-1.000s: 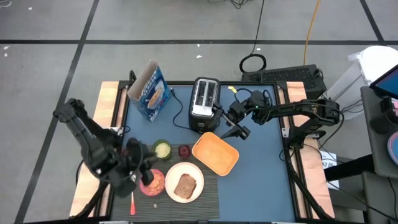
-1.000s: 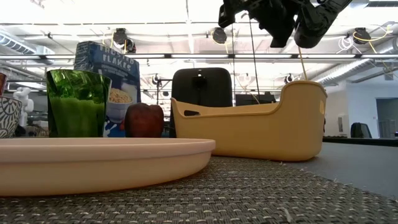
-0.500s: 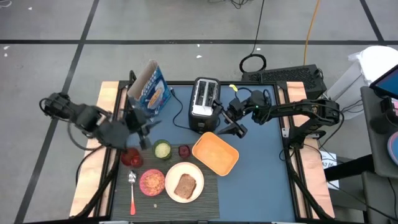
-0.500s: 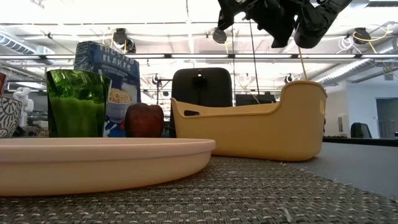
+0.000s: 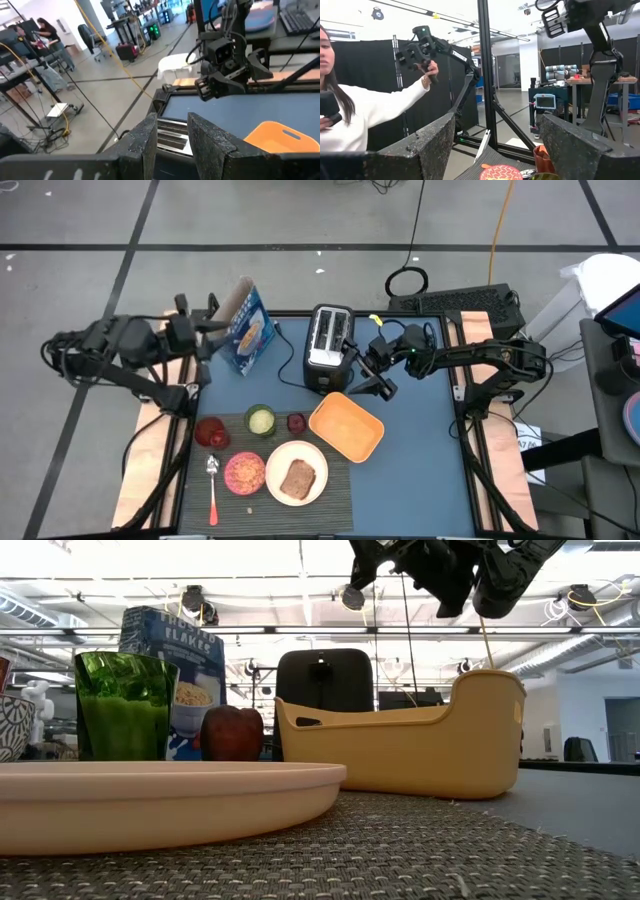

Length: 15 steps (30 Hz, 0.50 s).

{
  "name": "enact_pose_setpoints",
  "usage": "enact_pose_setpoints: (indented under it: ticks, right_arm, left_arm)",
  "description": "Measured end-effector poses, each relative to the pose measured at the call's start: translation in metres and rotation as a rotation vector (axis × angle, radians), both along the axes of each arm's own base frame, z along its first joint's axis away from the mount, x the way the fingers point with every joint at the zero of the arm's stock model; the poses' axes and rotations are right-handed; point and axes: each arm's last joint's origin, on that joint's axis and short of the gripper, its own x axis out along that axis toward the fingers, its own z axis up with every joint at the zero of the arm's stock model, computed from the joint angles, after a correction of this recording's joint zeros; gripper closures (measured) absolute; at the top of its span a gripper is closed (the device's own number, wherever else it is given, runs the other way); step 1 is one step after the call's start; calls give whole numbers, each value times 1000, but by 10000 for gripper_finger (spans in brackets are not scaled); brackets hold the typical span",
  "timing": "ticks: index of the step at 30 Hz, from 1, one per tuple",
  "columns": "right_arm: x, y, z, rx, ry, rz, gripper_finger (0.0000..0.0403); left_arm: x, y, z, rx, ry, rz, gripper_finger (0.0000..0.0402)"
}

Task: Arrange a breakfast setting
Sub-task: Return to home position

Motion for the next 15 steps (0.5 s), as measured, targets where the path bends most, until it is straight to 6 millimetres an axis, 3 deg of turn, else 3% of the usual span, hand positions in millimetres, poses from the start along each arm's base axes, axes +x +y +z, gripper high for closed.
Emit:
enact_pose_setpoints:
  ticks: [5, 15]
  right_arm:
    - [0, 0, 0, 0, 0, 0, 122]
    - [0, 0, 0, 0, 0, 0, 122]
  left_arm:
    - [-11, 7, -10, 0, -57, -27, 287]
    - [-35, 15, -67, 39, -202, -41, 287]
